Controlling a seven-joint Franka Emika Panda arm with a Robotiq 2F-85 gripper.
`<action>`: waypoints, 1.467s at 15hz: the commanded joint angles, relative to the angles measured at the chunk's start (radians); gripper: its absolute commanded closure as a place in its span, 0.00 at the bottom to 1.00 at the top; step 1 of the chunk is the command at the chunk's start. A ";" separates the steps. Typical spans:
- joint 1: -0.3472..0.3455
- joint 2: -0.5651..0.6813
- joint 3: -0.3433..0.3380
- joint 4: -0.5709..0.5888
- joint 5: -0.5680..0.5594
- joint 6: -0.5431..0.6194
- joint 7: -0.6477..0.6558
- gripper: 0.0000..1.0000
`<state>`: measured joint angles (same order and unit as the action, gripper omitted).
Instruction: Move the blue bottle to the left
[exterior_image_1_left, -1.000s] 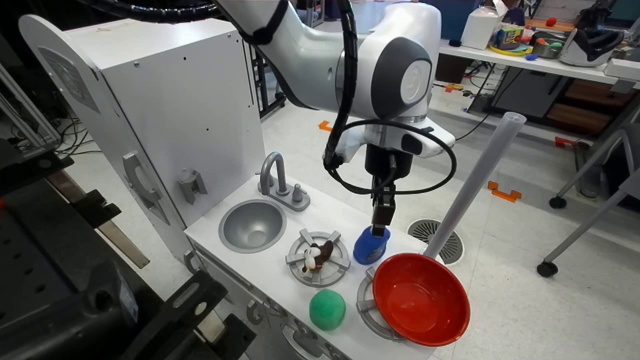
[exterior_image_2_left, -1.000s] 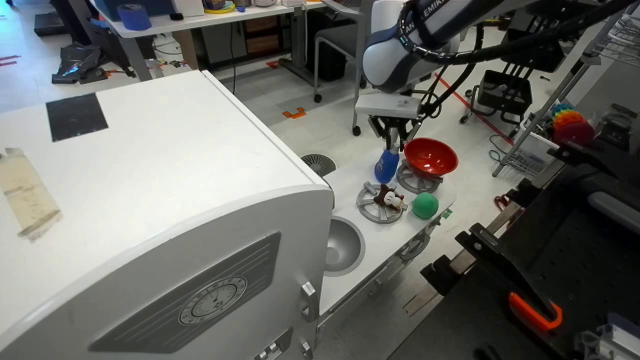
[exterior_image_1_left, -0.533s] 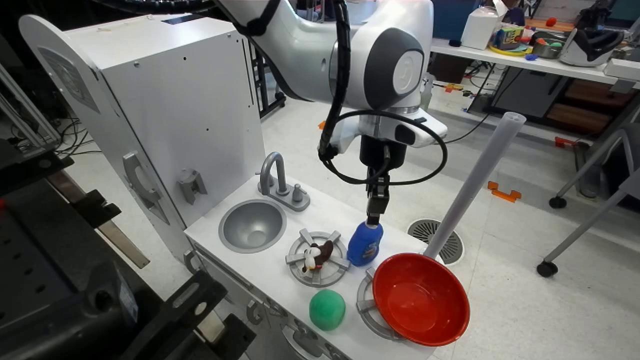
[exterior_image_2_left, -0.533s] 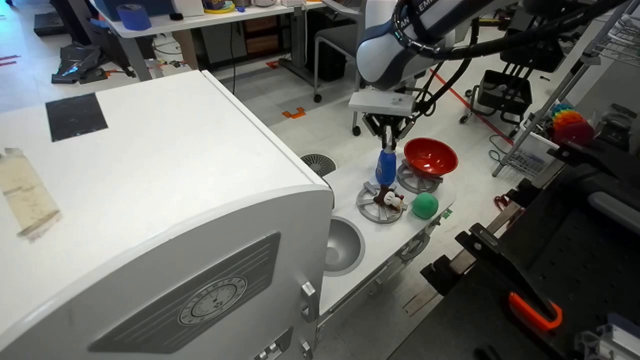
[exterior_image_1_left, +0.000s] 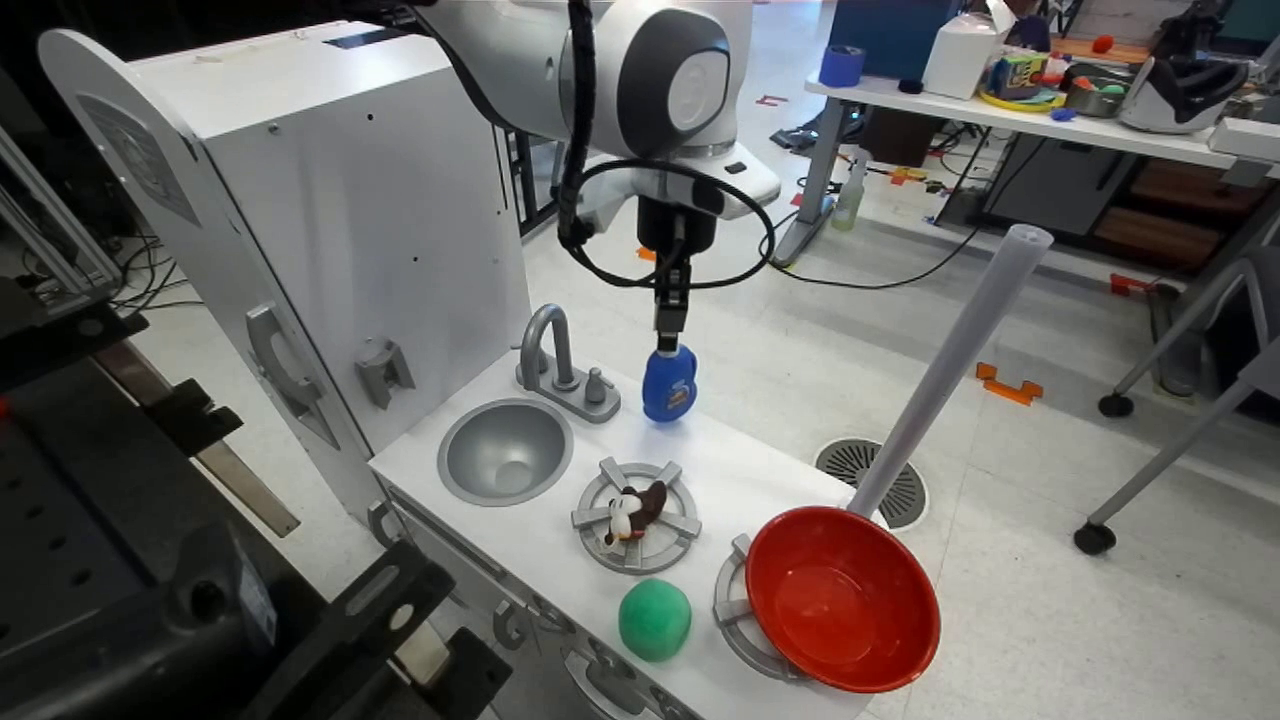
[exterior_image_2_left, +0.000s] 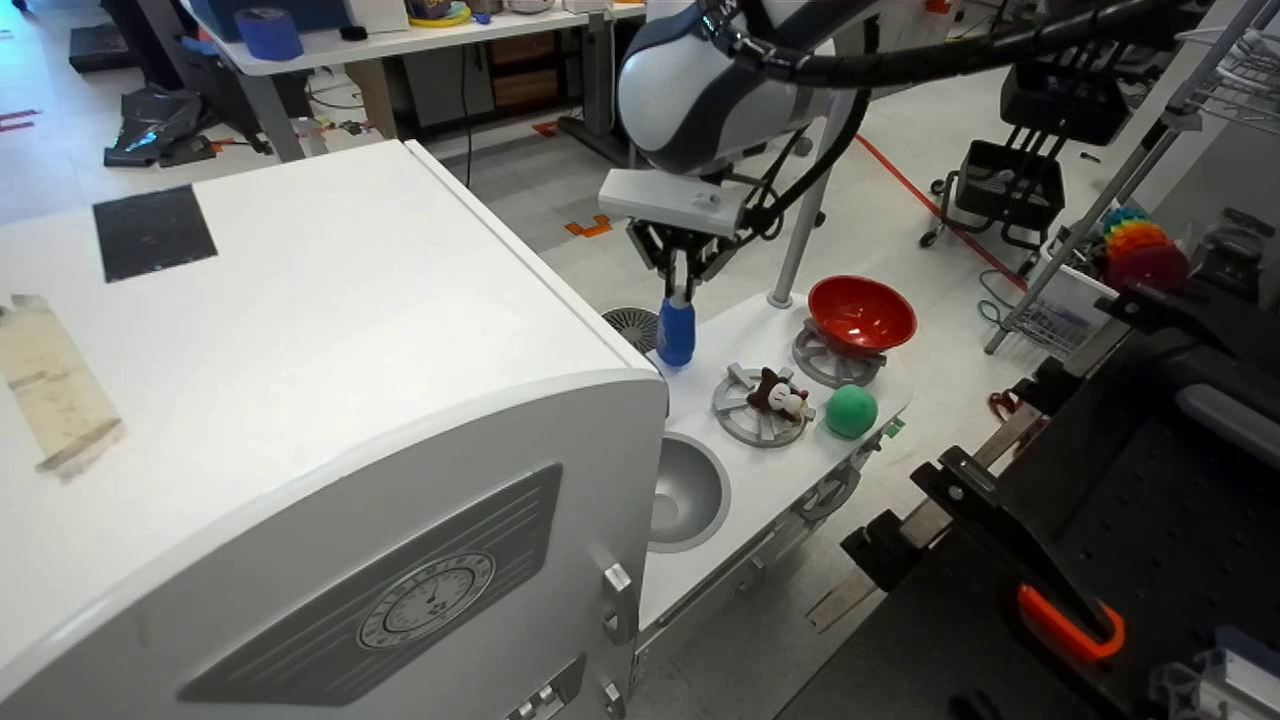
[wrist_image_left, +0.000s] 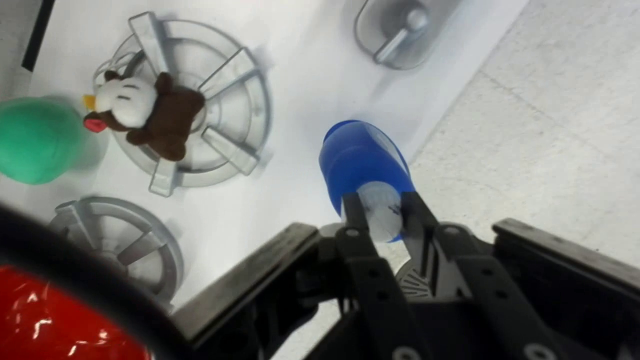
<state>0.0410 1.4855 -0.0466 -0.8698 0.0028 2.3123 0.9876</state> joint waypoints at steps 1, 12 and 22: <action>0.013 0.000 0.029 0.008 0.056 0.030 -0.030 0.94; 0.025 0.002 -0.009 -0.053 0.073 -0.017 0.006 0.94; 0.018 0.001 -0.019 -0.051 0.070 -0.097 0.016 0.37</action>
<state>0.0599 1.4861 -0.0725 -0.9253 0.0561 2.2659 1.0168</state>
